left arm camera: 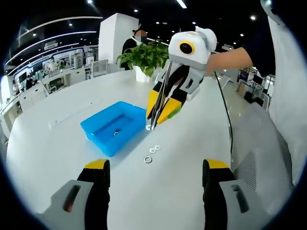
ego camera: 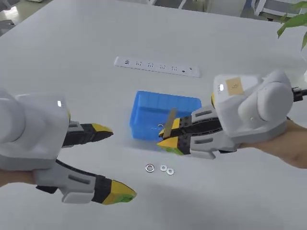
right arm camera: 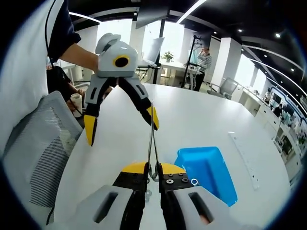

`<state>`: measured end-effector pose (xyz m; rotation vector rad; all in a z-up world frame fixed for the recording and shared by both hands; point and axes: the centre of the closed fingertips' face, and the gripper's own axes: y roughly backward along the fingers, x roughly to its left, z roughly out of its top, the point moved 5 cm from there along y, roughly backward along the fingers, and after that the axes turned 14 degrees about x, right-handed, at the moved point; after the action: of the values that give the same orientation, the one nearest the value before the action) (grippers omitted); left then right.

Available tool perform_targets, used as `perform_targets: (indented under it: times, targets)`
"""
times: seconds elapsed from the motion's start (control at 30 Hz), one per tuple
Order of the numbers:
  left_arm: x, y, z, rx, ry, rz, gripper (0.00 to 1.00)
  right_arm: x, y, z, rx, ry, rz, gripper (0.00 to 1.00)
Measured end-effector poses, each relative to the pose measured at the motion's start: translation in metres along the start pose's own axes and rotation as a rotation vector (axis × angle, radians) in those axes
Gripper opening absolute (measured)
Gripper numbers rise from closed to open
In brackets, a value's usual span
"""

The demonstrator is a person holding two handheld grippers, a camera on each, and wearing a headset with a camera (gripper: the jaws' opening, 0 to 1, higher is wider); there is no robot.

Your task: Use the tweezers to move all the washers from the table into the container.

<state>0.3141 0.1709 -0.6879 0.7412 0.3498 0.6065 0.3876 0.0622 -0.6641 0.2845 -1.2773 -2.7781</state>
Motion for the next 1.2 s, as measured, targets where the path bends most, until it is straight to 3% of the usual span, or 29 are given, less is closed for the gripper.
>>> perform_targets:
  times: [0.17,0.27,0.43,0.5,0.7,0.97,1.2]
  targets:
    - [-0.003,0.000,-0.006,0.001,0.016,0.005,0.89,-0.012,0.011,0.004,-0.014,-0.004,-0.026,0.09]
    - [0.000,0.002,-0.009,-0.007,-0.007,0.055,0.85,-0.023,0.015,0.005,-0.017,-0.006,-0.046,0.10]
    - [0.000,0.000,-0.015,-0.004,0.046,0.034,0.91,-0.047,0.015,0.001,-0.014,-0.025,-0.085,0.10]
    - [0.001,-0.002,-0.018,0.009,0.036,0.049,0.92,-0.056,0.011,-0.004,-0.007,-0.033,-0.096,0.10]
    - [0.005,-0.001,-0.020,-0.005,0.064,0.057,0.93,-0.082,-0.007,-0.022,0.012,-0.084,-0.116,0.10]
    - [0.005,-0.005,-0.025,0.026,0.087,0.044,0.99,-0.098,-0.031,-0.043,0.046,-0.131,-0.132,0.10]
    - [0.008,-0.006,-0.026,0.035,0.093,0.048,0.99,-0.101,-0.046,-0.056,0.047,-0.173,-0.112,0.10]
